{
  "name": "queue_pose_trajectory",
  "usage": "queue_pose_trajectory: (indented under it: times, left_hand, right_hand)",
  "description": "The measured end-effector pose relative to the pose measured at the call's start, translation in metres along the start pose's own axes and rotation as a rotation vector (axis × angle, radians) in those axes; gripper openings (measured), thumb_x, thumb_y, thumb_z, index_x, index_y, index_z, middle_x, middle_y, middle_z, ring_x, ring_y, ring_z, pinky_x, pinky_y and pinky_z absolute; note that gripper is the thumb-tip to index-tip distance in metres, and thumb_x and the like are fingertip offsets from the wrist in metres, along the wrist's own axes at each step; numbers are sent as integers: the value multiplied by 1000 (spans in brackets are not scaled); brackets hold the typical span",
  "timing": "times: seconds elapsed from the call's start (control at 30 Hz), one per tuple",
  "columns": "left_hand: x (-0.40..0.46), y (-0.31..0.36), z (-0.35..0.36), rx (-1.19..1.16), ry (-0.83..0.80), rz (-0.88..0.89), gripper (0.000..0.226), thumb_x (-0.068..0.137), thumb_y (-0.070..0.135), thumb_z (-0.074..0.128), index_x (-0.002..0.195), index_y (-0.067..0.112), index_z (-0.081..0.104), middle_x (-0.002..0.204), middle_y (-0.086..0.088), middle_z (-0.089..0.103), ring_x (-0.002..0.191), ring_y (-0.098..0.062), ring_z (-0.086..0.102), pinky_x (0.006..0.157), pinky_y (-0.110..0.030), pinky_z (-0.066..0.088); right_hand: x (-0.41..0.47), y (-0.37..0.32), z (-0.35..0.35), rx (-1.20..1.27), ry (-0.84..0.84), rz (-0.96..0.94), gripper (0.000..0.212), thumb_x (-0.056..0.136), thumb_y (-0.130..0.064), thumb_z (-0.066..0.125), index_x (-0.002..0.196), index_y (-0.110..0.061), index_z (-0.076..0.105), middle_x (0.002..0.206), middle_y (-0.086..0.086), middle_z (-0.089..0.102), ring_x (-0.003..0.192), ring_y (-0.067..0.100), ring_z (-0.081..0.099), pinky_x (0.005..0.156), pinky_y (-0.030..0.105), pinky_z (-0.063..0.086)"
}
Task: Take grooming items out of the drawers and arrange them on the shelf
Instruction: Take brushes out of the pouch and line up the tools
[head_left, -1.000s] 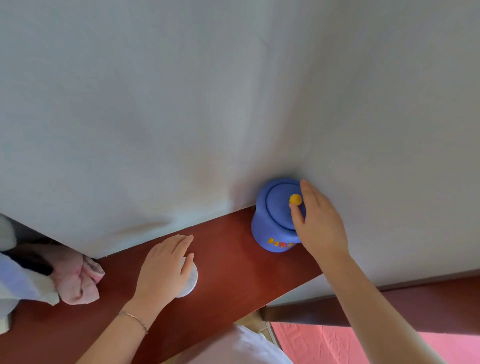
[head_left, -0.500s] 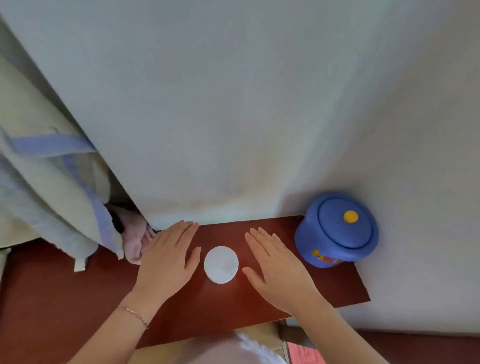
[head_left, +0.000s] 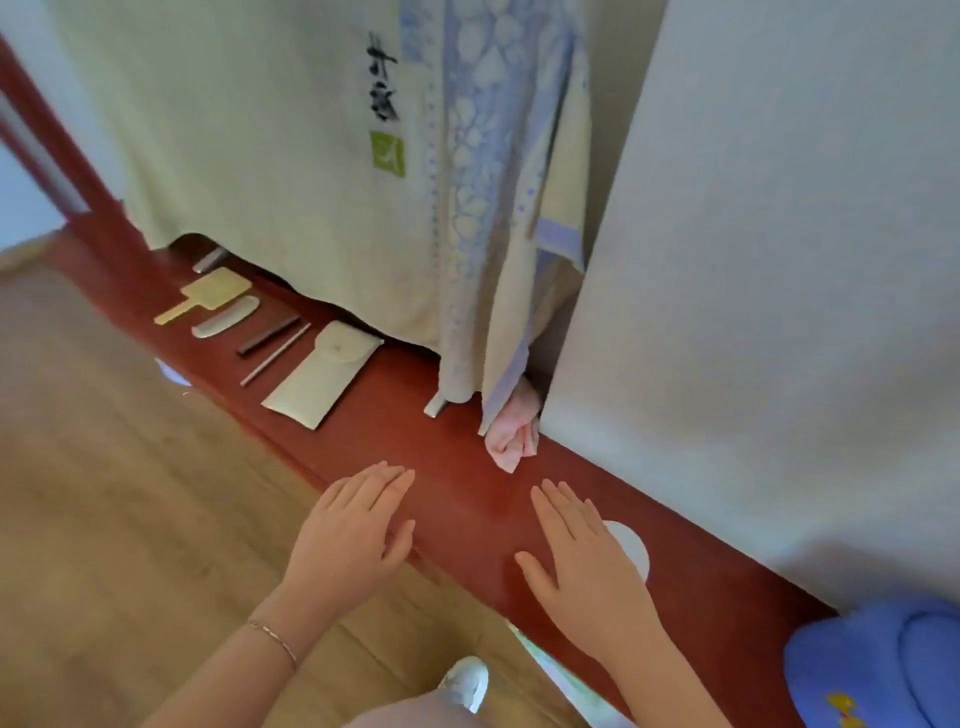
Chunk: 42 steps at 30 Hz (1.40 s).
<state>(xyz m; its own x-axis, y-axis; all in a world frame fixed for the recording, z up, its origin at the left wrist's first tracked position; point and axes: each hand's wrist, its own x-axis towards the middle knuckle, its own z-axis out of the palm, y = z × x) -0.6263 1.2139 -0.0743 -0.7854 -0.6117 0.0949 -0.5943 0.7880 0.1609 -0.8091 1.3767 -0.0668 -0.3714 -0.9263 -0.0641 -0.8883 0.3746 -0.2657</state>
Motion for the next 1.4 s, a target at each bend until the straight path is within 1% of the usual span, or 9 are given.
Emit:
queue_pose_trajectory:
  times: [0.1, 0.2, 0.3, 0.4, 0.53, 0.7, 0.8, 1.07, 1.4]
  left_hand:
    - [-29, -27, -10, 43, 26, -102, 49, 80, 38, 43, 119, 14, 61, 116, 1, 63, 110, -16, 58, 95, -27, 33]
    - [-50, -54, -19, 73, 46, -201, 49, 80, 39, 42, 119, 16, 61, 115, 2, 64, 108, -15, 58, 94, -28, 37]
    - [-62, -78, -24, 82, 68, -269, 49, 81, 39, 41, 119, 15, 60, 114, 1, 64, 108, -16, 58, 94, -28, 33]
    - [-66, -105, -24, 76, 105, -314, 48, 82, 39, 41, 119, 14, 60, 114, 1, 64, 110, -17, 57, 95, -28, 30]
    - [-63, -146, -27, 47, 97, -333, 48, 82, 40, 40, 119, 17, 59, 115, 4, 63, 111, -15, 58, 94, -28, 40]
    - [-48, -219, -40, 21, 75, -297, 48, 81, 40, 40, 118, 17, 59, 114, 4, 64, 110, -15, 58, 95, -26, 35]
    - [-38, -265, -50, 27, 62, -266, 48, 81, 40, 39, 118, 17, 60, 114, 4, 64, 111, -14, 58, 95, -27, 40]
    - [-2, -336, -47, -34, -14, -76, 49, 82, 40, 38, 119, 16, 61, 116, 4, 64, 111, -15, 57, 94, -32, 43]
    - [68, -313, -13, -137, -94, 131, 51, 83, 40, 38, 121, 14, 59, 118, 1, 63, 113, -16, 57, 96, -31, 40]
  right_hand:
    - [20, -24, 3, 39, 34, -124, 65, 90, -55, 24, 146, -23, 20, 150, -10, 12, 135, 5, 1, 106, 26, -3]
    - [37, -49, 8, 13, 29, -167, 65, 87, -56, 30, 143, -21, 33, 149, -5, 31, 139, 14, 24, 105, 27, 11]
    - [55, -70, 18, 23, -53, -223, 74, 83, -58, 20, 144, -17, 31, 150, -1, 32, 140, 16, 24, 108, 29, 12]
    - [74, -89, 25, 21, -75, -227, 65, 86, -50, 32, 135, -10, 46, 139, 6, 50, 131, 21, 42, 106, 36, 25]
    - [104, -120, 36, 18, -89, -239, 65, 86, -48, 34, 136, -8, 45, 139, 8, 49, 132, 22, 41, 108, 37, 24]
    - [149, -169, 45, 53, -16, -206, 81, 79, -60, 11, 147, -16, 21, 154, -1, 22, 141, 8, 9, 110, 22, -1]
    - [171, -200, 49, 51, -16, -139, 70, 90, -56, 21, 148, -17, 14, 156, -3, 14, 136, 0, -3, 108, 19, -6]
    - [193, -253, 56, 79, -78, 89, 63, 96, -43, 35, 149, -19, 8, 157, -5, 8, 143, 8, 0, 110, 21, -4]
    - [217, -241, 64, 83, -92, 193, 63, 97, -41, 34, 148, -18, 8, 158, -4, 6, 144, 8, 0, 115, 25, -3]
